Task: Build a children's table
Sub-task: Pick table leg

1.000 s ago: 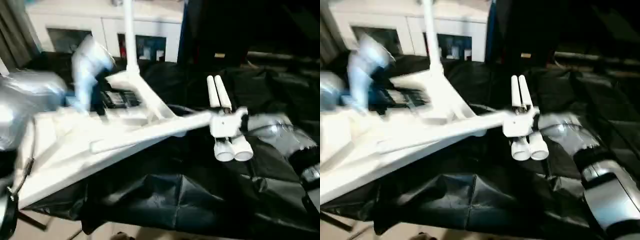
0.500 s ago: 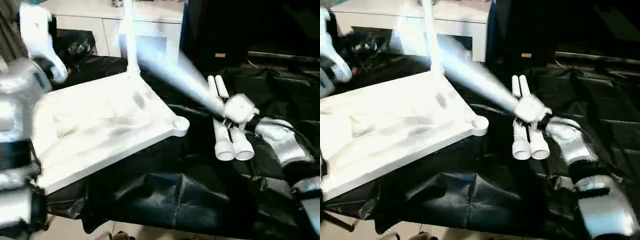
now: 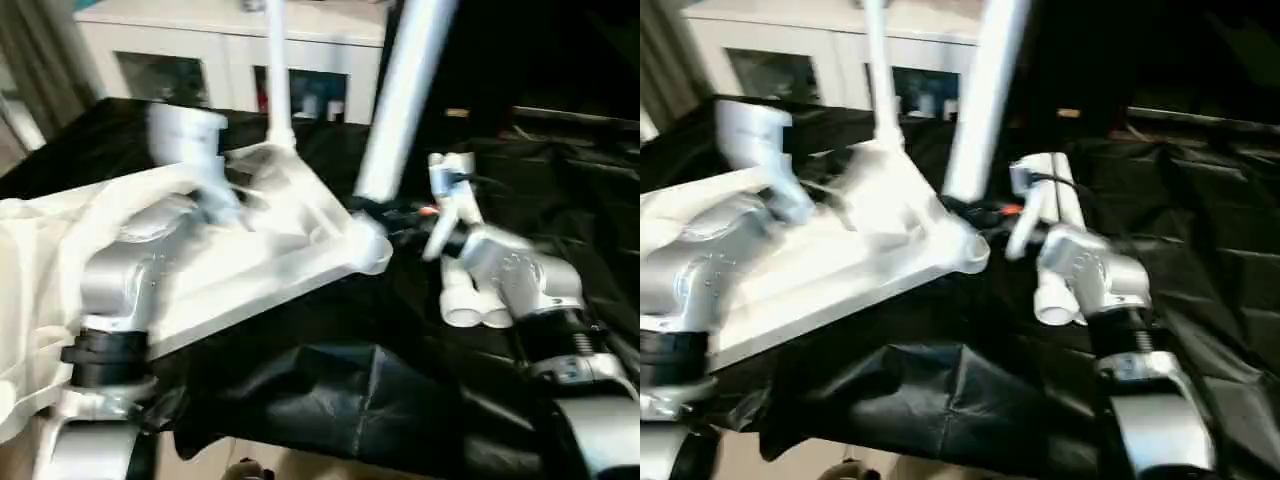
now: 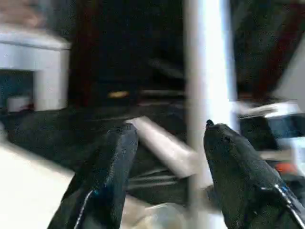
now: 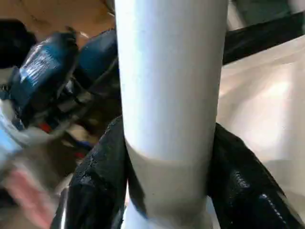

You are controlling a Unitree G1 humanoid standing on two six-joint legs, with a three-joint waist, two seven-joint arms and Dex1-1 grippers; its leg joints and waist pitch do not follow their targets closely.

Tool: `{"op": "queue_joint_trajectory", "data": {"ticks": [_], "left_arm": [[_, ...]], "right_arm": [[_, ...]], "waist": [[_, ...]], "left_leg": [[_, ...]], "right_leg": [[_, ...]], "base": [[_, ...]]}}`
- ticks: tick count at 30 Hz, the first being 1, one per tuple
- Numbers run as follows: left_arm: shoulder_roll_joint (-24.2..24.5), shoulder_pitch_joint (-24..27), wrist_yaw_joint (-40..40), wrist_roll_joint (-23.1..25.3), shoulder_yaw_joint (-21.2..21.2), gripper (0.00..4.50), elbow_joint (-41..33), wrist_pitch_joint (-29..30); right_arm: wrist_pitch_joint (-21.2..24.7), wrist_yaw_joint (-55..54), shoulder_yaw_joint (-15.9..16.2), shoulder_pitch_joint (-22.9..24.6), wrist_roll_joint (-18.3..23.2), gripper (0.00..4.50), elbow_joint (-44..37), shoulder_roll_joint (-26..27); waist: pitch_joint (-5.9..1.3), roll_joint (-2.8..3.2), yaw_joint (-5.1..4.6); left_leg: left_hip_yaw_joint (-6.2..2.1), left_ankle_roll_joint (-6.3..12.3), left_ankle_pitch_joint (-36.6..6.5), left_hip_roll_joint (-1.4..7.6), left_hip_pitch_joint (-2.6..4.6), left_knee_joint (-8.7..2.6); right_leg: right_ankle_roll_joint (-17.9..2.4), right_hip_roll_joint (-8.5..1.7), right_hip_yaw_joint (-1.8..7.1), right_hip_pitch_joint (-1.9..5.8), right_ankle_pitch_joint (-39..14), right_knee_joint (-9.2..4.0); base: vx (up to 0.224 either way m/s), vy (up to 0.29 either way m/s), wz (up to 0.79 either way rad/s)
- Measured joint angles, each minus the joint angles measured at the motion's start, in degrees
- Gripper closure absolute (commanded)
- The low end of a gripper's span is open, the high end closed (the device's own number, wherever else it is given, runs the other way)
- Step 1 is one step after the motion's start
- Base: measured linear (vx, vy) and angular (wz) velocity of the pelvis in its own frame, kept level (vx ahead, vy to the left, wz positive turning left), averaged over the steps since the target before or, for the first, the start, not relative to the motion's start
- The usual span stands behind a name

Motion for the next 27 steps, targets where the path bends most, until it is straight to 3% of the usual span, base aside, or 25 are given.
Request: {"op": "queue_joint_trajectory", "data": {"ticks": [3, 7, 13, 22, 24, 27], "left_arm": [[-0.8, -2.7, -2.0, -4.5, 1.0, 1.49, 0.1, 5.3], [-3.5, -5.5, -3.4, -11.9, 2.5, 1.07, 0.3, 11.1], [-4.8, -7.1, -4.5, -15.5, 2.2, 0.67, 4.6, 16.2], [-6.3, -7.1, -4.5, -16.7, 1.6, 0.06, 4.9, 18.2], [-7.1, -7.3, -3.0, -16.5, 1.8, 0.50, 5.6, 17.7], [-7.8, -7.6, -2.0, -16.6, 2.2, 0.70, 6.2, 17.7]], "right_arm": [[5.6, 0.3, -2.1, 0.0, 5.1, 2.61, -4.7, -1.7], [12.6, 3.7, -2.5, 0.9, 6.7, 2.61, -10.0, -5.0], [19.2, 4.6, -3.1, 2.3, 10.7, 2.61, -15.6, -8.2], [22.9, 6.5, -2.9, 3.3, 12.3, 2.61, -20.0, -9.6], [23.0, 6.5, -2.4, 4.3, 12.3, 2.61, -21.0, -9.8], [23.1, 6.3, -1.6, 5.0, 12.2, 2.61, -21.0, -9.9]], "waist": [[-0.05, 0.03, 0.74], [-0.15, -0.05, 1.07], [-0.18, -0.06, 0.87], [-0.27, -0.17, 1.07], [-0.28, -0.15, 1.27], [-0.28, -0.15, 1.42]], "left_leg": [[0.02, -0.01, 0.0, 0.00, 0.06, -0.02], [0.04, 0.00, 0.0, -0.02, 0.02, -0.02], [0.05, 0.00, 0.0, -0.03, 0.03, -0.04], [0.05, 0.02, 0.0, -0.02, -0.18, -0.17], [0.05, 0.20, 0.1, -0.03, -0.24, -0.16], [0.05, 0.24, 0.1, -0.03, -0.35, -0.17]], "right_leg": [[0.1, 0.00, 0.01, 0.01, 0.0, 0.00], [0.1, -0.01, 0.01, 0.07, -0.1, -0.11], [0.2, -0.02, 0.00, 0.10, -0.1, -0.27], [0.4, -0.02, -0.07, 0.10, 0.0, -0.76], [0.4, -0.03, -0.07, 0.11, 0.0, -0.78], [0.4, -0.04, -0.08, 0.08, 0.0, -0.83]], "base": [[0.000, 0.000, 0.00], [0.000, 0.000, 0.00], [0.000, 0.000, 0.00], [0.000, 0.000, 0.00], [0.000, 0.000, 0.00], [0.000, 0.000, 0.00]]}}
